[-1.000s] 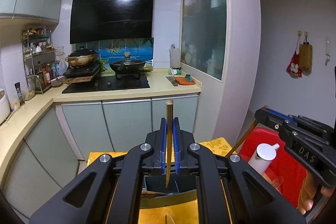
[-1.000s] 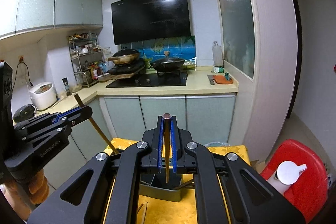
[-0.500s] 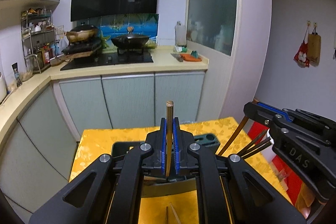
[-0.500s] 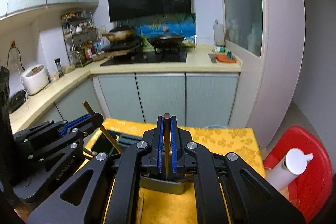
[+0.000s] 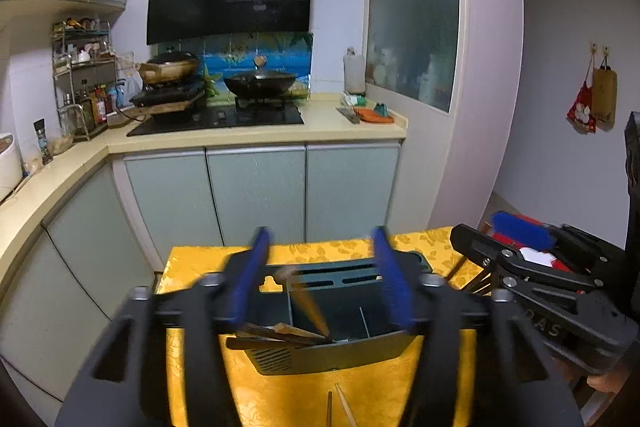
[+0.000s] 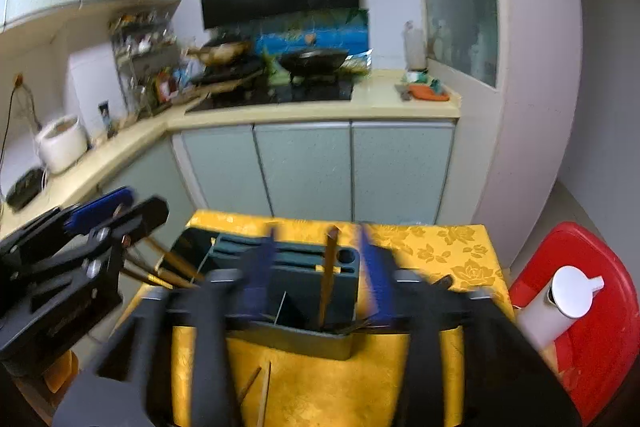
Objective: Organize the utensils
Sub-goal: 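Open both tools to drop the chopsticks into the holder, then move both open tools back toward the remaining wooden chopsticks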
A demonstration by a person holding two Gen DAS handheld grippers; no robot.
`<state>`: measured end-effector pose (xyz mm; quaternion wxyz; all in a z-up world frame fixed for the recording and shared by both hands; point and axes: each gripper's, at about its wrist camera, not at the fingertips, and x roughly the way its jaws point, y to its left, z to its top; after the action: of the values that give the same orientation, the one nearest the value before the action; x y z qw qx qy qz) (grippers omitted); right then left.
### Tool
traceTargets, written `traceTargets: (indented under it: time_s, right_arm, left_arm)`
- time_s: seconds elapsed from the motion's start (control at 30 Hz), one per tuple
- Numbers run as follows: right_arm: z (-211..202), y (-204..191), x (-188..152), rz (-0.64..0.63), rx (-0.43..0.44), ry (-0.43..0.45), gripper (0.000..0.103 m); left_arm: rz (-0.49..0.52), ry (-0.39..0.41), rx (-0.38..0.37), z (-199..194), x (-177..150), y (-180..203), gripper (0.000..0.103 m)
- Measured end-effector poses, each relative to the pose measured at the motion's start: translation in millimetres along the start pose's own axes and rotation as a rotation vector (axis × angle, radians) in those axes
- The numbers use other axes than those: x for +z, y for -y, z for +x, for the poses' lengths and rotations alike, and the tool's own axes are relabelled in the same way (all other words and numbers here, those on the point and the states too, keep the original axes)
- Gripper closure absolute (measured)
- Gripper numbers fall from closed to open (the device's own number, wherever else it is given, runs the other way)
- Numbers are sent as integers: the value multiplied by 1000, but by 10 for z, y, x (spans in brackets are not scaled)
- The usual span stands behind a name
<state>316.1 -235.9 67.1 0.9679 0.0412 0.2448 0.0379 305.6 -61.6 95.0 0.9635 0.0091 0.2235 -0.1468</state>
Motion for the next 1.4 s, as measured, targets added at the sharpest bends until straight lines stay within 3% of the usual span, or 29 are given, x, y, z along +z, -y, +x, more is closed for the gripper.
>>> traceTargets:
  time_s: [0.07,0.13,0.23,0.43,0.83,1.07,1.4]
  right_arm:
    - [-52,14,4,1,10,4,43]
    - [-97,30,-4,-3,10,8,43]
    - [-203,63,-14,-10,9,25,41]
    - [-473,130,-82,-18,11,76,39]
    - [-878,260,-609,24,24,146,37]
    - [-1101,137,-1036,-41,-23,228,38]
    - [-1173,18,-1813,-122,-34,176,38]
  left_arm:
    - [-5,-4,-5,-60,6,-27,43]
    - [-7,-5,2,-119,0,-53,31]
    - [-1,24,25,-226,-18,-56,23]
    - [57,86,101,-460,-154,-36,13]
    - [60,113,137,-811,-770,-61,13]
    - [53,109,151,-936,-1107,-92,13]
    - [61,62,177,-1037,-1636,-197,13]
